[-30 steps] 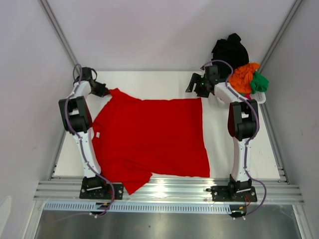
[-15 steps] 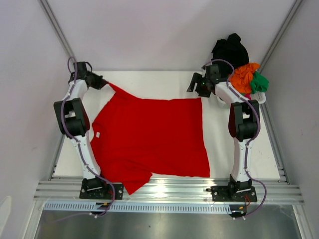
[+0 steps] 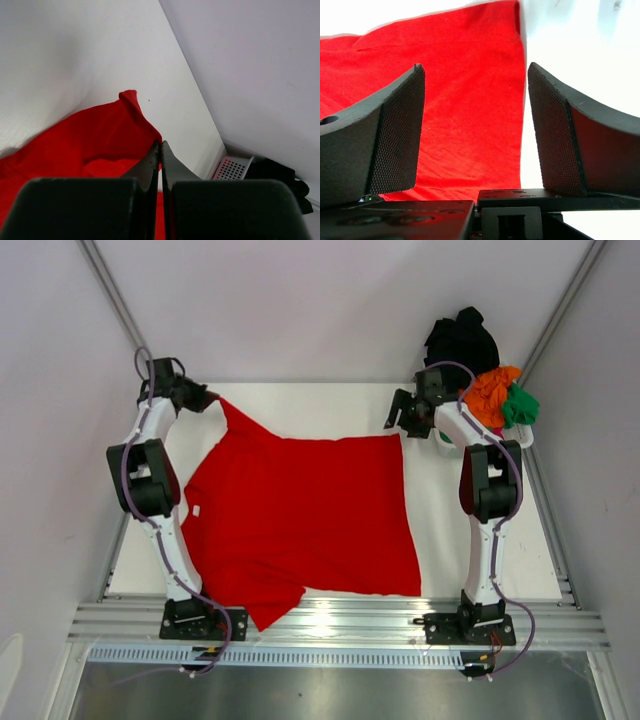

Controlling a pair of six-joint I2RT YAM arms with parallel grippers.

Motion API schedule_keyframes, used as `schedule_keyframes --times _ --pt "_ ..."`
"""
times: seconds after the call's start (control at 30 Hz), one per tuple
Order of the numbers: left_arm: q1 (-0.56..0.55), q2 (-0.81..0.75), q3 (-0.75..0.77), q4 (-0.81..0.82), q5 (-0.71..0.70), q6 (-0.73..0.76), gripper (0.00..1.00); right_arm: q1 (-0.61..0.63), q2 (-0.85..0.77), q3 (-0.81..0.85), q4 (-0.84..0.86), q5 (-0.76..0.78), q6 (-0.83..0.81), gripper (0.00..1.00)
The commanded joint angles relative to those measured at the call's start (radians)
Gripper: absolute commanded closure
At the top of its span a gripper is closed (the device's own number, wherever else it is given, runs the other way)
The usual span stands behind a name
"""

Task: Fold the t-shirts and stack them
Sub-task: Flatten the tshirt out

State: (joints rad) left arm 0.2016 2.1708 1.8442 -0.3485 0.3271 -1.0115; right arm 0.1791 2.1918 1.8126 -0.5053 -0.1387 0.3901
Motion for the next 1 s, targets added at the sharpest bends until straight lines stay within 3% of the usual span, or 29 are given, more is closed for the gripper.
schedule_keyframes --times 0.0,0.53,0.7,0.77,0.97 --pt "-0.013 -0.049 -0.008 0.031 0.024 -0.016 0.99 -0.004 0.025 0.051 -0.042 0.024 -0.033 0.23" --pt "-0.013 -0.043 -0.014 0.029 0.029 -0.007 0.99 0.013 0.167 0.157 -0.042 0.056 -0.155 0.36" --pt "-0.013 -0.039 -0.014 0.031 0.027 -0.010 0.99 0.019 0.181 0.146 -0.058 0.090 -0.161 0.51" --pt "-0.013 -0.037 -0.017 0.031 0.029 -0.010 0.99 0.019 0.180 0.139 -0.062 0.096 -0.160 0.67" --pt "-0.013 -0.046 -0.037 0.046 0.033 -0.010 0.99 0.017 0.175 0.131 -0.052 0.110 -0.165 0.98"
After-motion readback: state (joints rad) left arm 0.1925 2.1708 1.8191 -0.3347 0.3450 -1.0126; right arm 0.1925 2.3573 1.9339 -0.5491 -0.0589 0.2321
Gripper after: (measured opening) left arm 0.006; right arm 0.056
